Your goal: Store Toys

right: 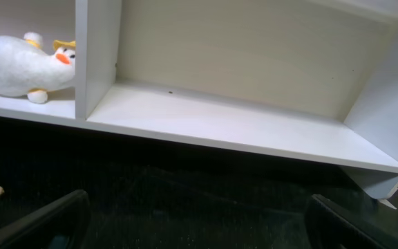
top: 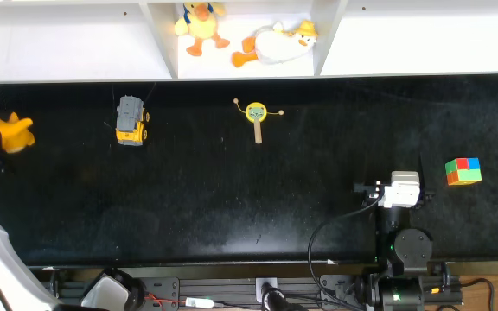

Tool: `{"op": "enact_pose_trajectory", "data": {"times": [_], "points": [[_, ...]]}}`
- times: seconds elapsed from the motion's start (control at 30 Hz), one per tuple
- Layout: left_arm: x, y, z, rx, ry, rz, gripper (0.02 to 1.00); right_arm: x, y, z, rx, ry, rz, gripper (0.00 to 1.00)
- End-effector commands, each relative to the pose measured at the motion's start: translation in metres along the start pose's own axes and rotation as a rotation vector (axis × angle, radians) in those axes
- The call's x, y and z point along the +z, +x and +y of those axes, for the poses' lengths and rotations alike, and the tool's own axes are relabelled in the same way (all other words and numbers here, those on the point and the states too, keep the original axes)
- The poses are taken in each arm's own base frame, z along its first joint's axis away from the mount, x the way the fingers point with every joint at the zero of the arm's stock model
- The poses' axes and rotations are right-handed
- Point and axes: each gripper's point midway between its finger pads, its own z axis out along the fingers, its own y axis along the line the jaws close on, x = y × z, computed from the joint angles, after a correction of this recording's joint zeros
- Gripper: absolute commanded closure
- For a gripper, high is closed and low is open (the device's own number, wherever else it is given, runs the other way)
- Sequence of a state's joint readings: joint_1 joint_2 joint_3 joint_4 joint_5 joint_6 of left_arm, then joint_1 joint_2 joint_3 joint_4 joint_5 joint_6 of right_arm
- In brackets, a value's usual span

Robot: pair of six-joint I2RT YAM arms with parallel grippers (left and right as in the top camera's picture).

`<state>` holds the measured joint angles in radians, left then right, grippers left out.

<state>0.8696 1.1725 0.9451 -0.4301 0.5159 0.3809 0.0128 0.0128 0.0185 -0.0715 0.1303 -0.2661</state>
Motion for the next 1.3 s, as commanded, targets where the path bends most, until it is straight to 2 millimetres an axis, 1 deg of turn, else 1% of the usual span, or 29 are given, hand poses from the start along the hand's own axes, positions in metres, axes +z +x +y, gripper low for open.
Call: {"op": "enact_pose_trajectory", "data": {"times": [0.03, 0.1, 0.17, 0.23, 0.5, 0.8, 0.9, 1.1, 1.3], "points": [[-0.005, -0.034, -0.021, 0.006, 0.044, -0.096, 0.908, 0.0, 0.004, 0.001, 0.004, -0.002, 0.001, 0.005], [-0.002, -0.045, -0.031, 0.023, 0.061, -0.129, 0.906, 0.0, 0.004, 0.001, 0.004, -0.002, 0.0, 0.003], [0.005, -0.056, -0.035, 0.016, 0.042, -0.156, 0.899, 0.0, 0.004, 0.001, 0.004, -0.002, 0.0, 0.005], [0.013, -0.063, -0.038, 0.012, 0.027, -0.172, 0.899, 0.0, 0.004, 0.001, 0.004, -0.002, 0.0, 0.007], [0.054, -0.077, -0.045, -0.024, 0.069, -0.198, 0.899, 0.0, 0.004, 0.001, 0.004, -0.002, 0.001, 0.007], [0.079, -0.097, -0.049, -0.011, 0.087, -0.182, 0.89, 0.0, 0.004, 0.001, 0.004, -0.002, 0.0, 0.005], [0.089, -0.099, -0.049, -0.011, 0.092, -0.172, 0.869, 0.0, 0.004, 0.001, 0.004, -0.002, 0.001, 0.007], [0.105, -0.096, -0.042, -0.021, 0.081, -0.146, 0.855, 0.0, 0.004, 0.001, 0.004, -0.002, 0.0, 0.005], [0.115, -0.088, -0.041, -0.03, 0.086, -0.12, 0.851, 0.0, 0.004, 0.001, 0.004, -0.002, 0.0, 0.007]]}}
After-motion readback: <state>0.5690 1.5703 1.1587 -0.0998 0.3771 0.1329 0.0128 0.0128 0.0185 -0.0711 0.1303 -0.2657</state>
